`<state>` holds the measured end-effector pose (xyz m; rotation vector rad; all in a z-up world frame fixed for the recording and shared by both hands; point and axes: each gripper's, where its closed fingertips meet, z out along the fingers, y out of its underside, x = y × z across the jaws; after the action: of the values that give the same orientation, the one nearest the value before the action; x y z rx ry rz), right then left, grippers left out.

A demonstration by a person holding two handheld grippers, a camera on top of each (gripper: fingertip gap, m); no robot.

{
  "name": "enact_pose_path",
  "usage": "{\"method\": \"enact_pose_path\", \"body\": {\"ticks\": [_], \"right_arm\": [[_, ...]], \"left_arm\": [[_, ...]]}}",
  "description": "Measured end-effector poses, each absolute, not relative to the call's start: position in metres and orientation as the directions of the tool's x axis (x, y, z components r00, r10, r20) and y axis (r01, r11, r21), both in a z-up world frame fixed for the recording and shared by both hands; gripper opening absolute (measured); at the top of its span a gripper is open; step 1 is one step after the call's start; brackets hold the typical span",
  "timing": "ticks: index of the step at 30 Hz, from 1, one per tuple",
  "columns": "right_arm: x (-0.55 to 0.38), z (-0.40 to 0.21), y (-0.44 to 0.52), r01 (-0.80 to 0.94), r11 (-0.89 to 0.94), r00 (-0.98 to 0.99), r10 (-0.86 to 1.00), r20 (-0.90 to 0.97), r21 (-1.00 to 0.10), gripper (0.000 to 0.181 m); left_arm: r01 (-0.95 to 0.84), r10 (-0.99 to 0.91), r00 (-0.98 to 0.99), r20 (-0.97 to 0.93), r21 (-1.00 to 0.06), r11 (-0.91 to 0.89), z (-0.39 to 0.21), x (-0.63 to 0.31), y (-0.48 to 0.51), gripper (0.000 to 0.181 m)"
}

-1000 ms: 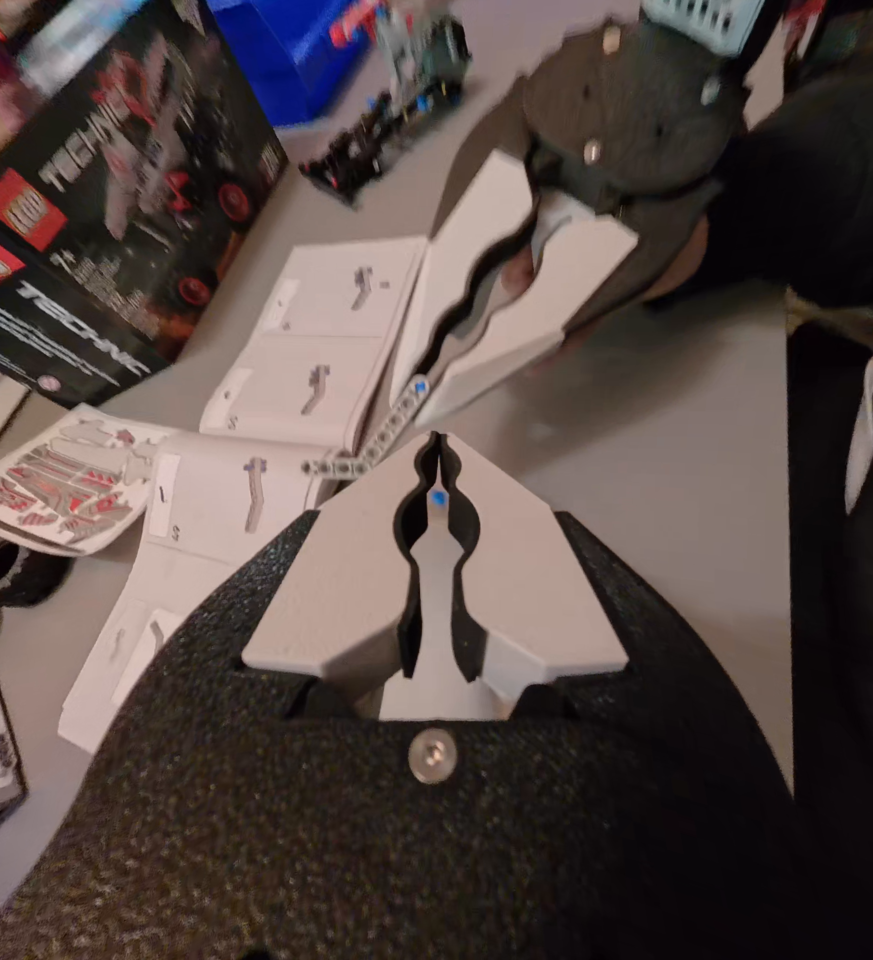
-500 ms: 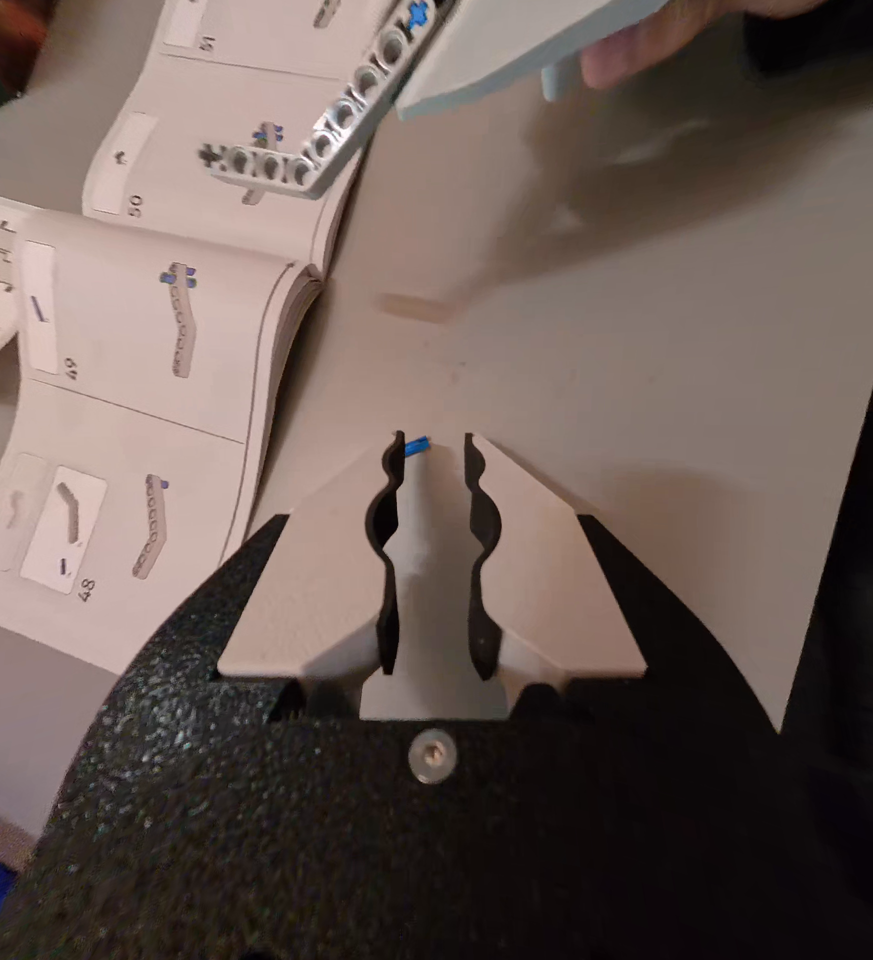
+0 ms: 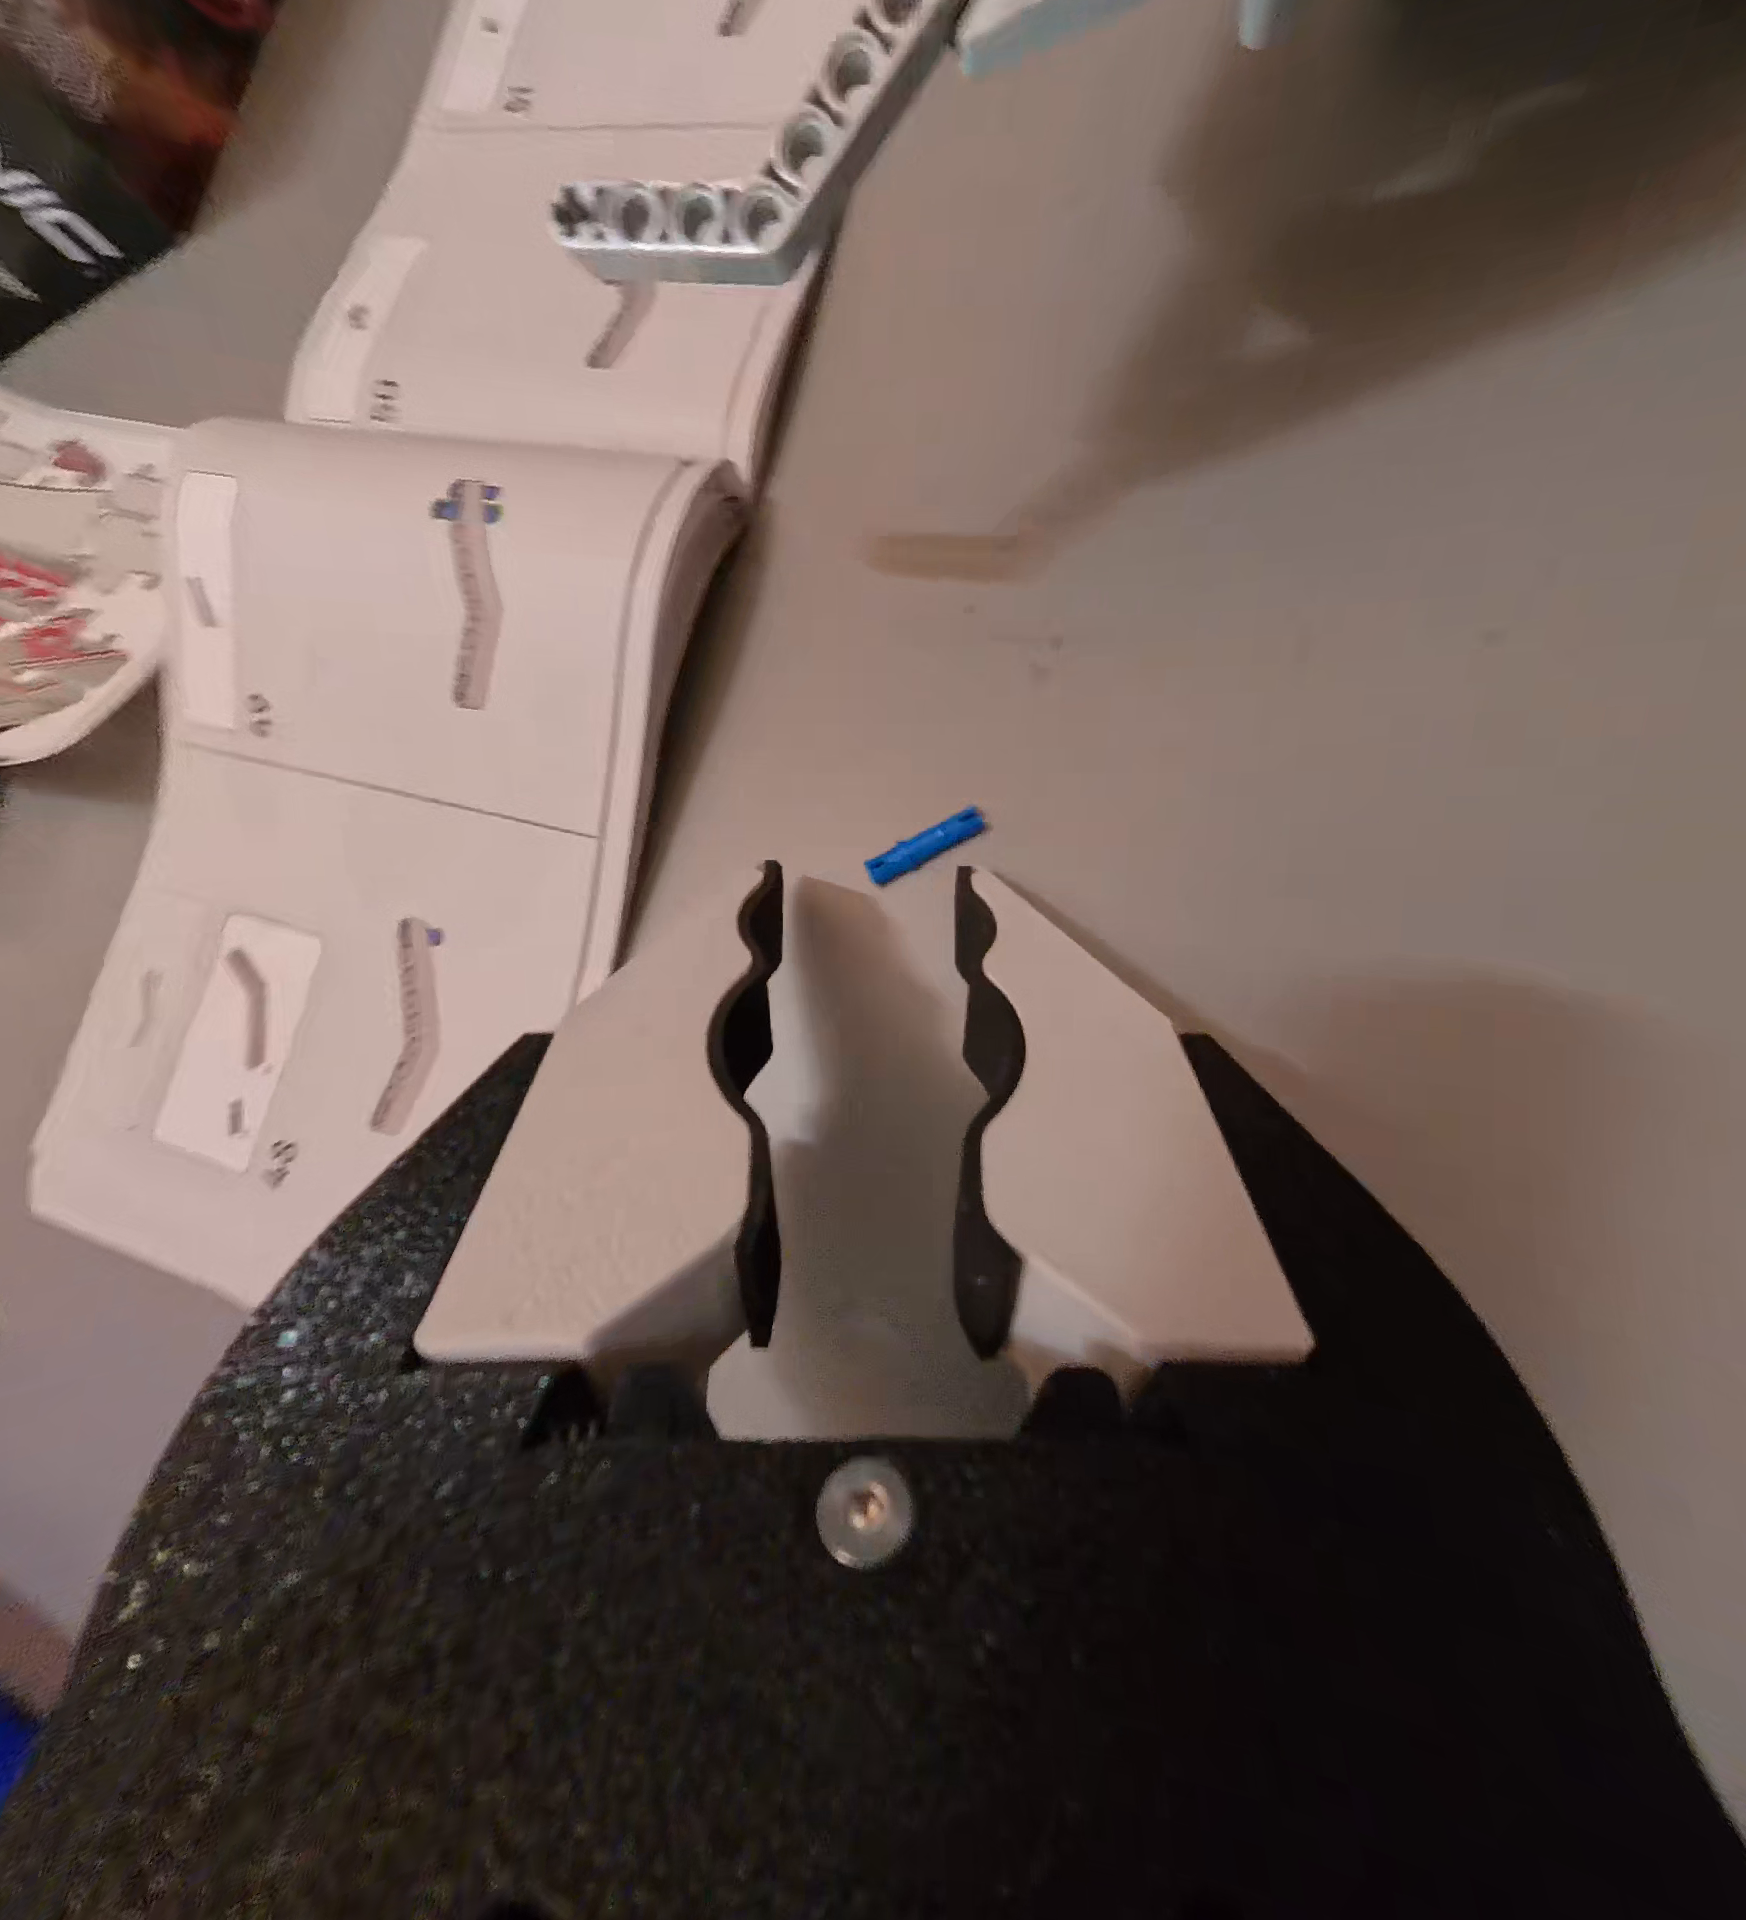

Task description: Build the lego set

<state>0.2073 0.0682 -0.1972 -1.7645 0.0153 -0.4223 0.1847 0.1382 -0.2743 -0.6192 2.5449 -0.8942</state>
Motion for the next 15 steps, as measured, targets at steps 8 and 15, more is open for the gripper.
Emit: {"method": "enact_pose_path", "body": {"ticks": [8,15], "right_arm": [[0.206,-0.198,0.069,0.215,-0.245,0.936,-0.225,0.272,-0.945,0.005],[0.205,-0.199,0.069,0.217,-0.249,0.937,-0.218,0.273,-0.944,0.005]], "left_arm": [[-0.318,-0.484,-0.872,-0.073,-0.668,0.673,-0.279,0.17,0.124,0.01],[-0.286,-0.452,-0.888,-0.083,-0.671,0.684,-0.278,0.165,0.125,0.019]]}}
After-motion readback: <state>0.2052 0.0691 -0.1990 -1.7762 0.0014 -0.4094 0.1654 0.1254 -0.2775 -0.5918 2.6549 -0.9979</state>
